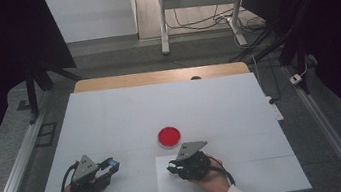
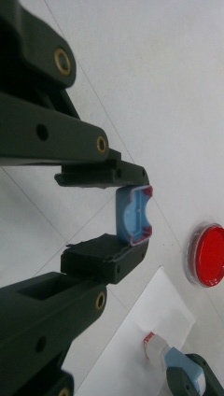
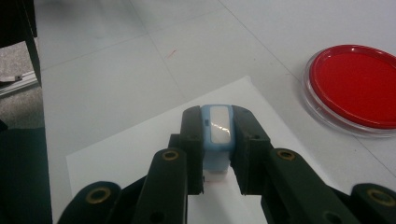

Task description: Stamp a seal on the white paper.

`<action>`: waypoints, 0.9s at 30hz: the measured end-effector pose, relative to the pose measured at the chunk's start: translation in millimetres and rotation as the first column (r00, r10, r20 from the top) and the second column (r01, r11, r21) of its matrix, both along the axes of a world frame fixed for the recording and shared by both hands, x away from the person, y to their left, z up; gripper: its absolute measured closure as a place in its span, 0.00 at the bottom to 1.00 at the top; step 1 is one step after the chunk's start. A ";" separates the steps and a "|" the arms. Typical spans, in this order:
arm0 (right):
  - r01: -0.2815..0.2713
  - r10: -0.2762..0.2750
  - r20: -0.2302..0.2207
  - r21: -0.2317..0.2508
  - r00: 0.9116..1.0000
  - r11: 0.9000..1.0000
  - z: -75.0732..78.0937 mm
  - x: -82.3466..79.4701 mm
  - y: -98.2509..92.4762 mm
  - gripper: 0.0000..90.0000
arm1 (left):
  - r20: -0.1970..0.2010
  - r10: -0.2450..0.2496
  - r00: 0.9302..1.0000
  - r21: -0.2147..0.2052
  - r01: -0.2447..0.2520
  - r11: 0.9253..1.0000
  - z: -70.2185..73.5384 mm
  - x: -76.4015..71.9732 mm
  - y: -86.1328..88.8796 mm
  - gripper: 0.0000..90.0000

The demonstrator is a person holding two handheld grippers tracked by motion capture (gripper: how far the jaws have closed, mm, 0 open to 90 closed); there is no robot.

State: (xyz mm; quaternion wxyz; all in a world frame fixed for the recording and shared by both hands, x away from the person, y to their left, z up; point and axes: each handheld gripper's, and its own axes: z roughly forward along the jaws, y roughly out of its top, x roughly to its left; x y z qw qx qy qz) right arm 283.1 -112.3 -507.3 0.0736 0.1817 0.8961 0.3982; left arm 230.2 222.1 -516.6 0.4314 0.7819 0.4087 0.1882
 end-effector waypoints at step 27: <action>0.011 -0.011 0.002 -0.041 1.000 0.999 -2.9 -2.1 4.2 0.84 | 0.002 0.006 1.000 -0.001 -0.006 1.000 1.0 -1.3 0.3 0.72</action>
